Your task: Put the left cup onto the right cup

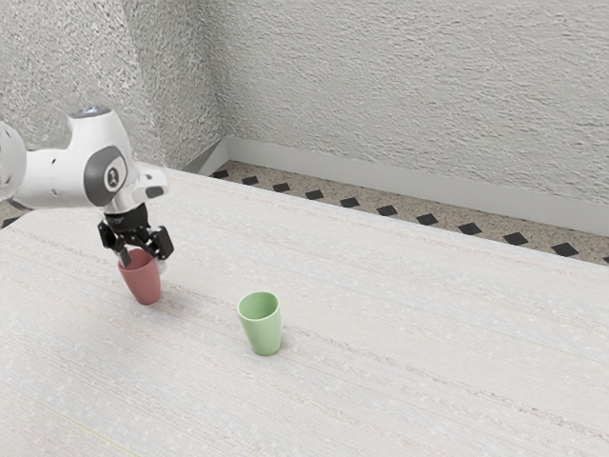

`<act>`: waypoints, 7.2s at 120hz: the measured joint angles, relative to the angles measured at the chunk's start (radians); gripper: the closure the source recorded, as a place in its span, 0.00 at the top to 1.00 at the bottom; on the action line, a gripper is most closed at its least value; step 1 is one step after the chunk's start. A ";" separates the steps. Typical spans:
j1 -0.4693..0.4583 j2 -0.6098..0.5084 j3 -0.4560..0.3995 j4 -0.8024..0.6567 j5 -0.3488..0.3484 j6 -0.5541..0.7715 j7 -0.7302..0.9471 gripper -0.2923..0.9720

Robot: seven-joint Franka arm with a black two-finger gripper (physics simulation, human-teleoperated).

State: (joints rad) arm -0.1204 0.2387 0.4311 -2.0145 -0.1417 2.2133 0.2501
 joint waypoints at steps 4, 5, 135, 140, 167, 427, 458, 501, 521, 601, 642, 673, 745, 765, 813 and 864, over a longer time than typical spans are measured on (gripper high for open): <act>0.001 0.003 0.000 0.002 -0.001 0.005 0.000 0.76; 0.001 0.004 0.000 0.003 -0.001 0.006 0.000 0.75; -0.003 0.126 -0.003 0.043 -0.035 0.095 0.006 0.63; -0.002 0.127 -0.003 0.043 -0.037 0.096 0.006 0.60; 0.000 0.127 -0.003 0.039 -0.042 0.097 0.005 0.42; -0.278 -0.013 -0.146 0.206 0.136 -0.231 -0.236 0.15; -0.291 -0.012 -0.166 0.202 0.129 -0.238 -0.265 0.15; -0.295 0.006 -0.185 0.208 0.126 -0.229 -0.294 0.15; -0.295 0.011 -0.199 0.209 0.127 -0.226 -0.305 0.15; -0.298 -0.005 -0.209 0.207 0.127 -0.225 -0.336 0.15; -0.307 -0.007 -0.217 0.195 0.126 -0.230 -0.349 0.15; -0.304 -0.007 -0.217 0.187 0.126 -0.230 -0.357 0.15; -0.295 -0.004 -0.215 0.176 0.126 -0.223 -0.364 0.15; -0.298 -0.004 -0.216 0.178 0.120 -0.222 -0.363 0.38; -0.299 -0.010 -0.215 0.179 0.116 -0.222 -0.368 0.69; -0.292 -0.214 -0.220 0.251 0.128 -0.404 -0.356 0.74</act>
State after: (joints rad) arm -0.4126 0.0244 0.2106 -1.7639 -0.0138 1.8097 -0.1058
